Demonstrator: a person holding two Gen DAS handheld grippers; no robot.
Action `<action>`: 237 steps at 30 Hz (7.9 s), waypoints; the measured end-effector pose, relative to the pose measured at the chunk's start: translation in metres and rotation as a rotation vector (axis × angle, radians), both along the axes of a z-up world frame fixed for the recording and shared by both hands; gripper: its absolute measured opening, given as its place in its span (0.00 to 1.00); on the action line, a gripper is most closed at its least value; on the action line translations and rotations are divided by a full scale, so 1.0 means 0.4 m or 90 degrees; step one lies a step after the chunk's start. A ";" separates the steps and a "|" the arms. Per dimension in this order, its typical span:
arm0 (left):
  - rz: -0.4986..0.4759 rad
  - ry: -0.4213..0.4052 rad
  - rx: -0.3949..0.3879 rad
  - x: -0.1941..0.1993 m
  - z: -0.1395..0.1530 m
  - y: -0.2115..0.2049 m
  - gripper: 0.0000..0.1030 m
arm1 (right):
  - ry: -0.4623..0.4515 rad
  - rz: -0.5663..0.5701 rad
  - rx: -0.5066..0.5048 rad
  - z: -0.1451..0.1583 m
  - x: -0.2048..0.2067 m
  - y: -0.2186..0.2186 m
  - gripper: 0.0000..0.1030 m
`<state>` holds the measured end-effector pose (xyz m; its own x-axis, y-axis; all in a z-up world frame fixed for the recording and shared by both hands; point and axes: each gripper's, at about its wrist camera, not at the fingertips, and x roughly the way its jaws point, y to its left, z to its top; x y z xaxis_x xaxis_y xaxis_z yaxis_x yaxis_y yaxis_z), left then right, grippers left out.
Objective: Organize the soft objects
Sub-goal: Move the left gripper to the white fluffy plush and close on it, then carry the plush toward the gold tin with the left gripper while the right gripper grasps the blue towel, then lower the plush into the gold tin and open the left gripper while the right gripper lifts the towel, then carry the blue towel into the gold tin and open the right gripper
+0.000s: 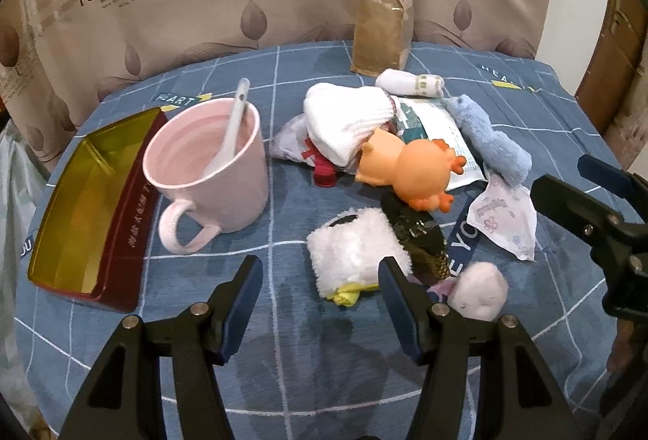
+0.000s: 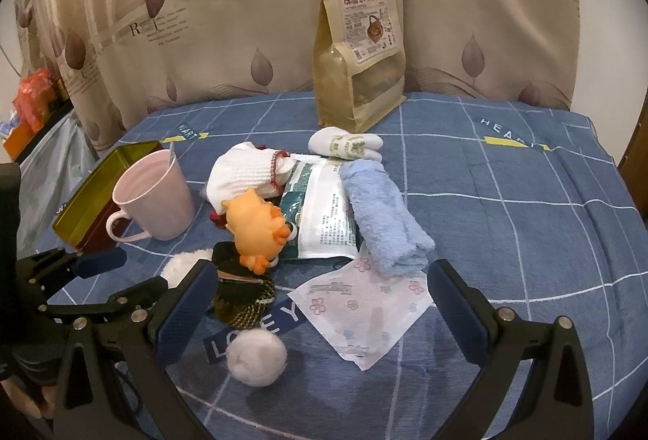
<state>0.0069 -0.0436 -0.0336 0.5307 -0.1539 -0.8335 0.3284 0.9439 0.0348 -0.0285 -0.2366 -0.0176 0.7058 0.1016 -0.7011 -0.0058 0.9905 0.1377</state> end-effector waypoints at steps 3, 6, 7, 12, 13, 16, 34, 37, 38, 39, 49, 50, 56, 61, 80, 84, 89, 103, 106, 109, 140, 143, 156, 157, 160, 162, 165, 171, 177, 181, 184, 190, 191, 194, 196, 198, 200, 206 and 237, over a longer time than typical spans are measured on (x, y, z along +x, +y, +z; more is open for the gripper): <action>-0.006 0.012 -0.007 0.007 -0.010 -0.007 0.59 | 0.002 -0.005 0.001 -0.002 0.002 -0.008 1.00; -0.007 0.025 -0.017 0.015 -0.022 -0.009 0.59 | 0.004 -0.013 -0.004 -0.006 0.006 -0.017 1.00; -0.007 0.029 -0.019 0.018 -0.025 -0.009 0.59 | 0.006 -0.015 -0.005 -0.008 0.008 -0.020 1.00; -0.009 0.054 -0.041 0.038 -0.046 -0.012 0.59 | 0.015 -0.024 0.001 -0.018 0.012 -0.037 1.00; -0.010 0.059 -0.043 0.042 -0.050 -0.014 0.59 | 0.016 -0.025 0.001 -0.019 0.013 -0.038 1.00; -0.015 0.067 -0.047 0.056 -0.059 -0.024 0.59 | 0.021 -0.028 0.004 -0.025 0.017 -0.045 1.00; -0.045 0.099 -0.098 0.068 -0.091 -0.038 0.37 | 0.046 -0.044 -0.005 -0.056 0.029 -0.076 1.00; -0.045 0.088 -0.101 0.056 -0.076 -0.032 0.37 | 0.044 -0.049 -0.007 -0.056 0.030 -0.083 1.00; -0.045 0.086 -0.102 0.053 -0.071 -0.028 0.37 | 0.040 -0.049 -0.008 -0.054 0.029 -0.086 1.00; -0.044 0.082 -0.103 0.051 -0.068 -0.025 0.37 | 0.036 -0.047 -0.009 -0.052 0.029 -0.087 1.00; -0.044 0.051 -0.123 0.027 -0.014 0.018 0.37 | 0.038 -0.041 -0.003 -0.065 0.038 -0.107 0.96; -0.043 0.048 -0.124 0.026 -0.009 0.021 0.37 | 0.040 -0.042 -0.003 -0.066 0.039 -0.108 0.95; -0.041 0.031 -0.135 0.024 0.022 0.054 0.37 | 0.050 -0.032 -0.011 -0.084 0.049 -0.100 0.74; -0.026 0.009 -0.135 0.027 0.052 0.098 0.37 | 0.043 -0.029 -0.016 -0.085 0.069 -0.100 0.64; 0.111 -0.050 -0.056 0.102 0.102 0.364 0.37 | 0.068 0.008 -0.094 -0.131 0.214 -0.068 0.41; 0.145 -0.049 -0.033 0.136 0.099 0.431 0.37 | 0.069 0.009 -0.091 -0.137 0.214 -0.067 0.37; 0.178 -0.044 -0.005 0.192 0.084 0.508 0.37 | 0.066 0.008 -0.087 -0.137 0.216 -0.064 0.27; 0.191 0.013 0.039 0.366 0.010 0.600 0.37 | 0.046 -0.031 -0.060 -0.098 0.186 -0.077 0.19; 0.191 0.020 0.042 0.401 0.003 0.611 0.37 | 0.042 -0.039 -0.055 -0.091 0.171 -0.078 0.18; 0.197 0.029 0.045 0.438 -0.006 0.619 0.37 | 0.038 -0.045 -0.051 -0.084 0.161 -0.081 0.18; 0.194 0.035 0.050 0.449 -0.016 0.607 0.52 | 0.059 -0.046 -0.039 -0.084 0.144 -0.072 0.19; 0.190 0.023 0.033 0.415 0.010 0.598 0.52 | 0.080 -0.039 -0.050 -0.108 0.154 -0.066 0.25; 0.212 -0.018 0.015 0.267 0.070 0.579 0.55 | 0.086 -0.046 -0.080 -0.124 0.169 -0.064 0.16; 0.217 -0.021 0.017 0.257 0.072 0.580 0.55 | 0.082 -0.047 -0.078 -0.118 0.167 -0.064 0.15; 0.235 -0.034 0.023 0.227 0.077 0.588 0.55 | 0.071 -0.052 -0.080 -0.099 0.163 -0.063 0.15; 0.244 -0.035 0.012 0.211 0.080 0.596 0.55 | 0.066 -0.053 -0.077 -0.086 0.161 -0.062 0.15; 0.262 -0.042 0.003 0.189 0.083 0.611 0.55 | 0.054 -0.055 -0.082 -0.061 0.156 -0.053 0.14; 0.286 -0.041 -0.014 0.168 0.084 0.635 0.55 | 0.020 -0.042 -0.086 0.010 0.158 -0.020 0.14; 0.303 -0.043 -0.017 0.156 0.084 0.652 0.55 | -0.022 0.009 -0.071 0.089 0.180 0.064 0.14; 0.318 -0.042 -0.010 0.145 0.071 0.661 0.55 | -0.043 0.065 -0.056 0.127 0.204 0.156 0.14; 0.325 -0.040 -0.002 0.136 0.064 0.669 0.55 | -0.049 0.108 -0.041 0.143 0.227 0.226 0.14; 0.337 -0.049 -0.015 0.134 0.071 0.698 0.55 | -0.044 0.182 -0.006 0.149 0.283 0.379 0.14; 0.341 -0.047 -0.018 0.135 0.069 0.705 0.55 | -0.043 0.192 -0.002 0.147 0.292 0.404 0.14; 0.347 -0.044 -0.029 0.138 0.069 0.720 0.55 | -0.030 0.230 0.015 0.133 0.323 0.487 0.14; 0.351 -0.043 -0.032 0.138 0.068 0.727 0.55 | -0.019 0.251 0.026 0.124 0.338 0.531 0.14; 0.353 -0.044 -0.036 0.138 0.068 0.733 0.55 | -0.009 0.269 0.028 0.111 0.357 0.577 0.14; 0.355 -0.043 -0.039 0.139 0.068 0.738 0.55 | -0.001 0.288 0.027 0.095 0.375 0.624 0.14; 0.356 -0.043 -0.048 0.141 0.066 0.747 0.55 | 0.023 0.322 0.022 0.044 0.440 0.744 0.14; 0.361 -0.047 -0.059 0.146 0.060 0.763 0.55 | 0.005 0.300 0.037 0.034 0.442 0.720 0.56</action>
<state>0.0652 0.2615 -0.0095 0.6073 0.1006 -0.7881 -0.2304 0.9716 -0.0536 0.1483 0.0515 -0.0040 0.5674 0.4490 -0.6903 -0.4518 0.8706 0.1950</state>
